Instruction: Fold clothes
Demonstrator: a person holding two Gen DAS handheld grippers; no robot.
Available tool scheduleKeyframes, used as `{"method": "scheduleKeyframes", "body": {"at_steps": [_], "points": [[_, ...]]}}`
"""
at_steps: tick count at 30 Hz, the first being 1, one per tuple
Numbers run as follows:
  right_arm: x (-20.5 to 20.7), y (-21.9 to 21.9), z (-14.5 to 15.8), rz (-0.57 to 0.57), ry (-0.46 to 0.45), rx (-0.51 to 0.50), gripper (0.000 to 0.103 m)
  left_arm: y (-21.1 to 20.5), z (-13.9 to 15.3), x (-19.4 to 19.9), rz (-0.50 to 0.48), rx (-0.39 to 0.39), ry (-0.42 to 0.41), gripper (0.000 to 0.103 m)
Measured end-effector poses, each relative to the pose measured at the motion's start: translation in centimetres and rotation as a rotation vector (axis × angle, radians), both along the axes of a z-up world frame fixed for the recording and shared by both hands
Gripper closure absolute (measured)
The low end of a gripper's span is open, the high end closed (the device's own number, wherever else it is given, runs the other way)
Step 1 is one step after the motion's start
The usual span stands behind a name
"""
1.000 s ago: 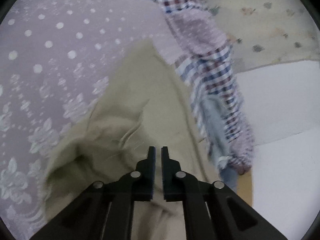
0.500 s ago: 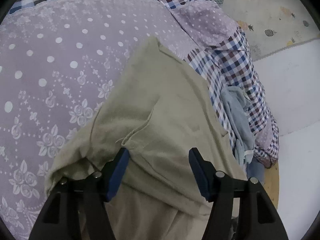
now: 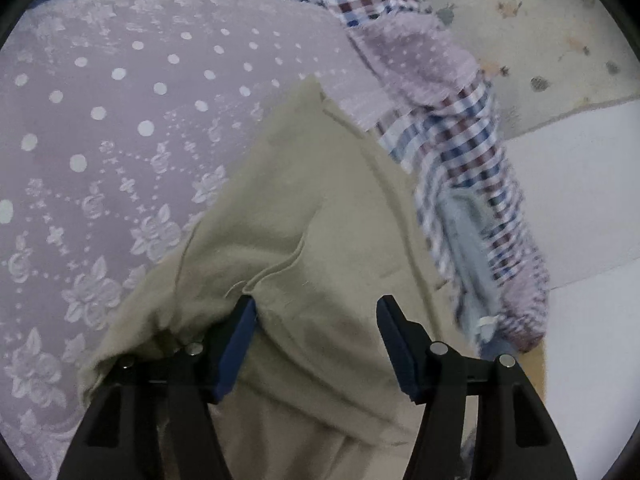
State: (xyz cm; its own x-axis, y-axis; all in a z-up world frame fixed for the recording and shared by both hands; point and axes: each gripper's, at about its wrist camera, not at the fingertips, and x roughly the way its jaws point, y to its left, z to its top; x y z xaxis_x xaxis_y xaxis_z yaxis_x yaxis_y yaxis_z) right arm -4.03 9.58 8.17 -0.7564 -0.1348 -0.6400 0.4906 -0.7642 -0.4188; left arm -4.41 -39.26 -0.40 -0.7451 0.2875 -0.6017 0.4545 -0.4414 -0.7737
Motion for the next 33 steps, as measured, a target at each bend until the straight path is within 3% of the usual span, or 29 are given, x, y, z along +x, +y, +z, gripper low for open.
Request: {"method": "scheduleKeyframes", "body": {"at_steps": [3, 5, 7, 13, 22, 24, 27, 29, 30, 33], "points": [[0.1, 0.1, 0.2, -0.007, 0.007, -0.007, 0.058, -0.3, 0.1, 0.3, 0.007, 0.025, 0.038, 0.039], [0.2, 0.2, 0.3, -0.013, 0.019, -0.009, 0.058, -0.3, 0.0, 0.2, 0.005, 0.013, 0.024, 0.052], [0.5, 0.3, 0.4, -0.015, 0.032, -0.006, 0.058, -0.2, -0.3, 0.1, 0.004, 0.000, -0.012, 0.071], [0.9, 0.2, 0.2, 0.002, 0.045, 0.011, 0.059, -0.5, -1.3, 0.4, 0.035, 0.022, -0.031, 0.099], [0.8, -0.6, -1.2, 0.029, 0.081, 0.108, 0.061, -1.1, -0.5, 1.2, 0.078, 0.061, 0.050, 0.101], [0.2, -1.1, -1.7, 0.036, 0.083, 0.146, 0.071, -1.3, -0.4, 1.2, 0.078, 0.069, 0.064, 0.101], [-0.5, -1.7, -2.9, 0.052, 0.079, 0.211, 0.075, -1.4, -0.8, 1.0, 0.077, 0.083, 0.061, 0.101], [-0.8, -2.1, -3.8, 0.068, 0.072, 0.265, 0.094, -1.6, -1.0, 0.9, 0.081, 0.095, 0.066, 0.102], [-0.8, -2.1, -3.8, 0.076, 0.081, 0.288, 0.097, -1.7, -0.9, 1.1, 0.084, 0.100, 0.075, 0.102], [0.8, -1.8, -1.0, 0.115, 0.142, 0.274, 0.098, -2.1, 0.1, 1.7, 0.098, 0.115, 0.124, 0.102]]}}
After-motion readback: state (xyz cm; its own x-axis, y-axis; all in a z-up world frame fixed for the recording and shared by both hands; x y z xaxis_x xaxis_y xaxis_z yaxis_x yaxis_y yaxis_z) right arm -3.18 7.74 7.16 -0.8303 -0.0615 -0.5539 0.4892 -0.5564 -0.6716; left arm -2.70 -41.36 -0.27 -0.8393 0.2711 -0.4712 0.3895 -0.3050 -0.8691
